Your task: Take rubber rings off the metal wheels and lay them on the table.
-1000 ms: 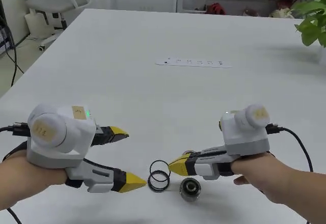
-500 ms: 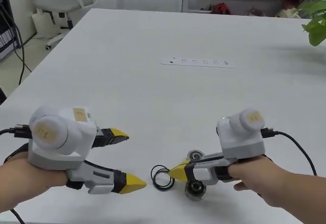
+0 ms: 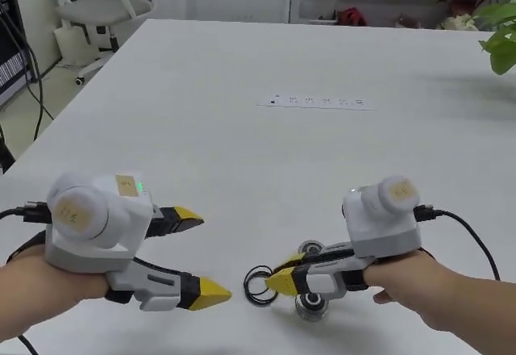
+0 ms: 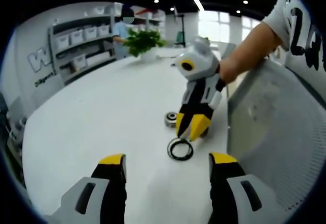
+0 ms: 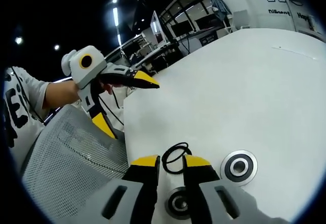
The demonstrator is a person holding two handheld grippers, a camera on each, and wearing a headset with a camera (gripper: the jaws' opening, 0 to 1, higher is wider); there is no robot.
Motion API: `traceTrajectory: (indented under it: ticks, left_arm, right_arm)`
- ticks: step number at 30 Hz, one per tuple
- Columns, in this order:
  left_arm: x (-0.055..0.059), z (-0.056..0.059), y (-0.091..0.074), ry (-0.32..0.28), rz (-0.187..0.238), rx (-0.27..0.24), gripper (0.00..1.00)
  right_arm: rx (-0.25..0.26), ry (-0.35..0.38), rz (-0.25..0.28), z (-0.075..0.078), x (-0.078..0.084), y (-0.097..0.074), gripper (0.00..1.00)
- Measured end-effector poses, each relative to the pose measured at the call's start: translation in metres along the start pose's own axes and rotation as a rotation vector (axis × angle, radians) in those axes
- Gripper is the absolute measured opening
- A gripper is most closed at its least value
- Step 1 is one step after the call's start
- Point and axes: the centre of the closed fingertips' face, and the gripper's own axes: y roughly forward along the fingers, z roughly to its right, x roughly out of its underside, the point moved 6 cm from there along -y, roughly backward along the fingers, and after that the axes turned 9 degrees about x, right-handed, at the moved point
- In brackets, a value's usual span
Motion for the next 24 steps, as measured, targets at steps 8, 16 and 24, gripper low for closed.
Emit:
traceTrajectory:
  ticks: [8,16,24]
  left_arm:
    - [-0.003,0.000,-0.001,0.008,-0.001,0.001,0.67]
    - [-0.006,0.001,0.000,0.014,-0.004,0.003,0.67]
    - [-0.010,0.002,0.002,0.017,0.004,0.000,0.67]
  right_arm:
    - [0.001,-0.031,0.026,-0.004,-0.006,-0.006,0.29]
    - [0.002,-0.050,0.066,-0.006,-0.014,-0.015,0.38]
    - [0.013,-0.100,0.082,-0.006,-0.017,-0.031,0.44]
